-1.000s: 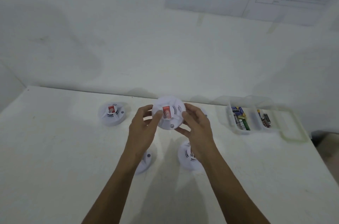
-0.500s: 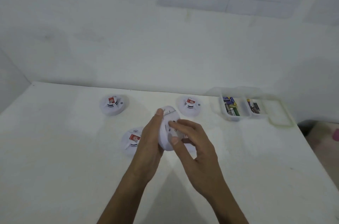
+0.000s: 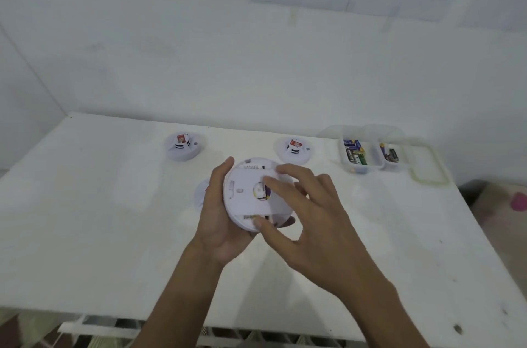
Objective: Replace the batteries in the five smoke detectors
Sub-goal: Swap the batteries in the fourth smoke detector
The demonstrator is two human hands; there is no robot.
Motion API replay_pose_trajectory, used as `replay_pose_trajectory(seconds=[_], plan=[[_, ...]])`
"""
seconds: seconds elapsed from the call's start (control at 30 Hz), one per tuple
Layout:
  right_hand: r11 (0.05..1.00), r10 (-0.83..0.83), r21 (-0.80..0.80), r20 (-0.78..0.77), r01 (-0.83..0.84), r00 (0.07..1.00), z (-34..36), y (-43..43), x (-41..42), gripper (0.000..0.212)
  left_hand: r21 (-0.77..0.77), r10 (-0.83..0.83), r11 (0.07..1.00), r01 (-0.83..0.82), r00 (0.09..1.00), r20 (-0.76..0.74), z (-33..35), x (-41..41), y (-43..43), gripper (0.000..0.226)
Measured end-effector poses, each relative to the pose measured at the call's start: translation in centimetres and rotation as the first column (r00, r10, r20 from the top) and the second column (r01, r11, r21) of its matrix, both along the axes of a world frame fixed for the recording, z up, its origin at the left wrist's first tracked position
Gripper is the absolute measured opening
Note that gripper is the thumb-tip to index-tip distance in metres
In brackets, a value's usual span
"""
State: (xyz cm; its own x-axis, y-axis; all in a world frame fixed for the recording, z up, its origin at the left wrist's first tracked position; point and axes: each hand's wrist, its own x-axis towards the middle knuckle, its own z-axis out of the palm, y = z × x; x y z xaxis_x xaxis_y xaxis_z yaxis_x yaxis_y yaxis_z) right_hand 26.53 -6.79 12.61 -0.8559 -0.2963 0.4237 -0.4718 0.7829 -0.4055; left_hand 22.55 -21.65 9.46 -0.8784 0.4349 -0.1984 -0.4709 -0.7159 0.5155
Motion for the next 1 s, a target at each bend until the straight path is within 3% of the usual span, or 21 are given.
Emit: replay_pose_trajectory(seconds=[0.13, 0.33, 0.47, 1.0], plan=[[0.999, -0.014, -0.039, -0.045, 0.013, 0.999, -0.1, 0.3, 0.1, 0.040, -0.015, -0.028, 1.000, 0.028, 1.000, -0.013, 0.0, 0.7, -0.4, 0.059], [0.966, -0.232, -0.144, -0.128, 0.214, 0.964, -0.2, -0.8, 0.8, 0.048, -0.123, -0.027, 0.992, 0.012, 0.992, -0.121, 0.0, 1.4, 0.1, 0.055], [0.950, -0.298, -0.141, -0.156, 0.277, 0.942, -0.3, -2.0, 1.4, 0.049, -0.135, -0.012, 0.991, 0.000, 0.996, -0.087, 0.2, 1.4, 0.4, 0.058], [0.979, -0.184, -0.080, 0.047, 0.187, 0.982, -0.1, -2.9, 1.6, 0.068, -0.215, 0.029, 0.976, -0.043, 0.997, -0.070, 0.1, 1.4, -0.2, 0.057]])
